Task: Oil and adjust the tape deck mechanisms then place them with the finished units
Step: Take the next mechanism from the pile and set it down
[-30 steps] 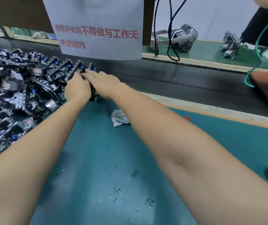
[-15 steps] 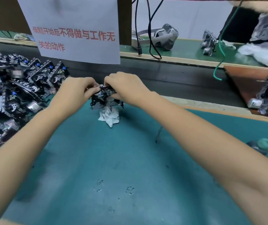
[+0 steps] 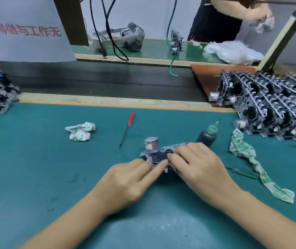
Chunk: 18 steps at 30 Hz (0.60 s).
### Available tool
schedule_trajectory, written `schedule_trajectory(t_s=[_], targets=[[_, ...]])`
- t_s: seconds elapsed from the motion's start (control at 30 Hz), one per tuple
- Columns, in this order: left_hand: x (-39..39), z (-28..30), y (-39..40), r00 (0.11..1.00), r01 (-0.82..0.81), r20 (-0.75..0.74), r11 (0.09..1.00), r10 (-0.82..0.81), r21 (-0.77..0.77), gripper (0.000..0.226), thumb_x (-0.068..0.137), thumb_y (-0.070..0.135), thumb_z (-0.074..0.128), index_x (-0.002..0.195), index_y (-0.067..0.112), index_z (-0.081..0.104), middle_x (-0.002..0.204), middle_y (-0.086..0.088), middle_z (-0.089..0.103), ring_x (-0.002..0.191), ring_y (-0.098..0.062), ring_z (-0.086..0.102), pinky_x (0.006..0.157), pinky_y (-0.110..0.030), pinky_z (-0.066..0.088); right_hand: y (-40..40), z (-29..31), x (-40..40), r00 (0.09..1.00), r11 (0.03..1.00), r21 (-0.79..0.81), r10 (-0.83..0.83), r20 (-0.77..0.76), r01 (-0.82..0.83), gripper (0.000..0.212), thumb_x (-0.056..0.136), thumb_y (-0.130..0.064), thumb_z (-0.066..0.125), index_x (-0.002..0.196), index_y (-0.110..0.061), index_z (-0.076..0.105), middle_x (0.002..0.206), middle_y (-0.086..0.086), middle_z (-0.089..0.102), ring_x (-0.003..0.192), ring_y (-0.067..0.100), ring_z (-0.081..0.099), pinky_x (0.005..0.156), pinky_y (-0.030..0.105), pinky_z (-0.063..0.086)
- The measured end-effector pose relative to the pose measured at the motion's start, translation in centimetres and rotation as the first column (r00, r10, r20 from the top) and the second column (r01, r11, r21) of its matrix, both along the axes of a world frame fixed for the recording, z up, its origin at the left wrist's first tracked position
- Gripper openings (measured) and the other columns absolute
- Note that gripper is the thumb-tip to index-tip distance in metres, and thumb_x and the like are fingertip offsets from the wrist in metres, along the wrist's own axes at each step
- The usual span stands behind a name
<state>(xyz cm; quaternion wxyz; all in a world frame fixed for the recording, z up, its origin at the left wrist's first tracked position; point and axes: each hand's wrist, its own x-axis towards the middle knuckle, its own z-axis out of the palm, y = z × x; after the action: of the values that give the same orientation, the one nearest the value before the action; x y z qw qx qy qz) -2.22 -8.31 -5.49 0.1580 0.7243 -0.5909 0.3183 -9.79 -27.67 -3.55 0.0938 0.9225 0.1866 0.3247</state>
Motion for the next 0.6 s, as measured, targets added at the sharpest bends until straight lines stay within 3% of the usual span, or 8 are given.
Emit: schedule_trajectory(t_s=[0.1, 0.2, 0.27, 0.33, 0.4, 0.43, 0.5, 0.6], targets=[[-1.6, -1.2, -0.9, 0.995, 0.088, -0.058, 0.996, -0.086, 0.030, 0.028, 0.093, 0.007, 0.054, 0.114, 0.015, 0.071, 0.079, -0.004, 0.069, 0.064, -0.019, 0.061, 0.048, -0.029, 0.048, -1.5, -1.6, -2.9, 0.996, 0.999, -0.017, 0.035, -0.076, -0.037, 0.014, 0.088, -0.019, 0.059, 0.077, -0.012, 0.064, 0.076, 0.004, 0.061, 0.064, 0.025, 0.055, 0.061, 0.032, 0.041], [-1.7, -1.9, -1.4, 0.982, 0.037, -0.186, 0.999, -0.039, -0.013, 0.032, 0.086, 0.021, 0.063, 0.117, 0.027, 0.068, 0.103, -0.005, 0.062, 0.085, -0.020, 0.057, 0.071, -0.027, 0.047, -2.3, -2.2, -4.6, 0.980, 0.999, 0.017, 0.043, -0.195, -0.040, 0.037, 0.086, -0.042, 0.056, 0.097, -0.010, 0.071, 0.087, 0.002, 0.066, 0.075, 0.022, 0.062, 0.068, 0.031, 0.050], [-1.4, -2.1, -1.5, 0.920, -0.035, -0.392, 0.999, 0.032, -0.001, 0.055, 0.077, 0.036, 0.068, 0.128, 0.030, 0.049, 0.127, 0.000, 0.043, 0.111, -0.016, 0.047, 0.094, -0.029, 0.040, -2.7, -2.1, -5.0, 0.972, 0.996, 0.086, 0.027, -0.233, -0.007, 0.042, 0.087, -0.046, 0.052, 0.102, -0.011, 0.071, 0.090, 0.001, 0.067, 0.080, 0.020, 0.063, 0.073, 0.028, 0.047], [-1.2, -2.0, -1.5, 0.736, -0.049, -0.670, 0.995, 0.096, 0.088, 0.096, 0.062, 0.051, 0.077, 0.140, 0.042, 0.023, 0.144, 0.013, 0.021, 0.134, -0.005, 0.028, 0.110, -0.024, 0.028, -3.0, -1.9, -5.2, 0.966, 0.980, 0.198, 0.050, -0.254, 0.001, 0.038, 0.090, -0.044, 0.049, 0.096, -0.013, 0.071, 0.088, -0.002, 0.065, 0.078, 0.018, 0.061, 0.071, 0.026, 0.045], [-0.9, -2.0, -2.0, 0.564, 0.001, -0.819, 0.992, 0.105, 0.128, 0.121, 0.052, 0.059, 0.082, 0.142, 0.051, 0.002, 0.148, 0.026, 0.005, 0.139, 0.007, 0.011, 0.111, -0.011, 0.015, -3.1, -1.6, -4.9, 0.964, 0.952, 0.305, 0.087, -0.253, -0.006, 0.035, 0.093, -0.041, 0.047, 0.090, -0.014, 0.069, 0.085, -0.004, 0.064, 0.076, 0.017, 0.059, 0.067, 0.027, 0.046], [-0.7, -1.9, -2.4, 0.512, 0.026, -0.853, 0.990, 0.104, 0.136, 0.123, 0.052, 0.058, 0.084, 0.141, 0.052, -0.001, 0.148, 0.028, 0.005, 0.138, 0.011, 0.010, 0.110, -0.007, 0.013, -3.0, -1.5, -4.7, 0.967, 0.937, 0.349, 0.095, -0.235, -0.008, 0.033, 0.093, -0.039, 0.048, 0.087, -0.014, 0.069, 0.082, -0.004, 0.064, 0.074, 0.016, 0.057, 0.065, 0.028, 0.046], [-0.1, -1.6, -3.0, 0.458, 0.056, -0.884, 0.990, 0.092, 0.132, 0.111, 0.055, 0.052, 0.086, 0.136, 0.052, 0.010, 0.146, 0.026, 0.021, 0.133, 0.014, 0.021, 0.106, -0.005, 0.019, -3.0, -1.2, -4.0, 0.979, 0.908, 0.420, 0.083, -0.186, 0.003, 0.030, 0.092, -0.035, 0.050, 0.083, -0.013, 0.069, 0.078, -0.004, 0.063, 0.071, 0.017, 0.054, 0.063, 0.030, 0.045], [0.7, -1.3, -3.5, 0.454, 0.058, -0.887, 0.990, 0.089, 0.129, 0.094, 0.056, 0.046, 0.088, 0.127, 0.050, 0.027, 0.135, 0.020, 0.041, 0.124, 0.013, 0.036, 0.100, -0.005, 0.028, -3.1, -0.8, -2.4, 0.989, 0.886, 0.463, 0.031, -0.143, 0.040, 0.030, 0.091, -0.032, 0.051, 0.081, -0.011, 0.069, 0.079, -0.001, 0.063, 0.074, 0.023, 0.056, 0.067, 0.034, 0.046]])
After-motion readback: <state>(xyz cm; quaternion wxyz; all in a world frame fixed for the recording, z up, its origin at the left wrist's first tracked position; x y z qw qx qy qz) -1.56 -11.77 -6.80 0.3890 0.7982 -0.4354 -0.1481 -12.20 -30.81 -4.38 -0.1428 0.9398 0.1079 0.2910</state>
